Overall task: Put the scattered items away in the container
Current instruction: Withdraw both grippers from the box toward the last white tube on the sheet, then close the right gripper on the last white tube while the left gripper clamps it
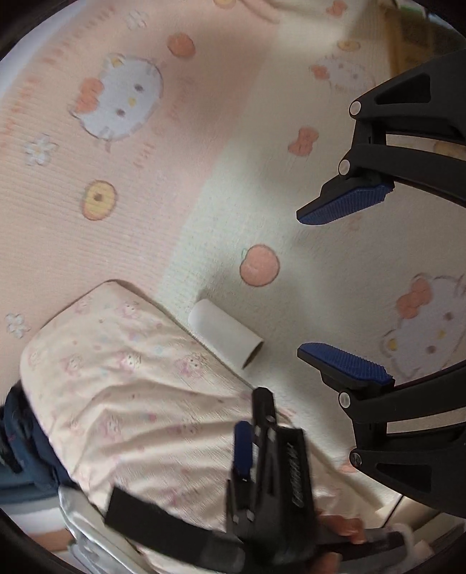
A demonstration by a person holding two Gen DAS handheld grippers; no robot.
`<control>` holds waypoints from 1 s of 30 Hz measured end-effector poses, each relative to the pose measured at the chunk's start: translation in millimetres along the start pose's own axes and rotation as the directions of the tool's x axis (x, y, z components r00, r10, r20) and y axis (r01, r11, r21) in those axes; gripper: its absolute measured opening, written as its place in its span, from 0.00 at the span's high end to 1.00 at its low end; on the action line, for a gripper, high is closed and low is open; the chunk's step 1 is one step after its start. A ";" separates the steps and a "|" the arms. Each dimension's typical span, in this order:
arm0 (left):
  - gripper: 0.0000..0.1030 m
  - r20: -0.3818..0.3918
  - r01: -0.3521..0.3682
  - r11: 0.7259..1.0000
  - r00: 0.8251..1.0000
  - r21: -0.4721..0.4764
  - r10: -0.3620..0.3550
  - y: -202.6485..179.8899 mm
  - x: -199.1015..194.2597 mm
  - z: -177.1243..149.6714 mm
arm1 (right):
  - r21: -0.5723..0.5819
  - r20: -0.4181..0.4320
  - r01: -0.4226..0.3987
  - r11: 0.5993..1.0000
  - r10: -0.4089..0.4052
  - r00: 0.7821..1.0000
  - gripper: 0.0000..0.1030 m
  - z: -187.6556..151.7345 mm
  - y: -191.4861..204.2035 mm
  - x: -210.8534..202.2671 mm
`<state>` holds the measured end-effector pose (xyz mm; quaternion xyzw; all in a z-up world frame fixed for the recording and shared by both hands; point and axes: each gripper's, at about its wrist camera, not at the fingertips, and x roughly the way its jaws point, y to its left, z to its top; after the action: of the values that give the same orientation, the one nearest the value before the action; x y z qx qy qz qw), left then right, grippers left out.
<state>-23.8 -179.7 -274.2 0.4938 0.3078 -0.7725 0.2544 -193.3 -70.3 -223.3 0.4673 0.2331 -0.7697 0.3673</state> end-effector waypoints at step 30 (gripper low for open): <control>0.72 -0.118 0.222 0.917 0.954 -0.332 -0.274 27.2 95.1 48.3 | 0.186 -0.141 -0.179 0.966 0.207 0.968 0.36 35.7 -16.6 108.0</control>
<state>-70.6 -241.8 -352.2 0.4648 0.5069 -0.6968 0.2036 -257.6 -122.6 -303.0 0.5776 0.1475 -0.7076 0.3793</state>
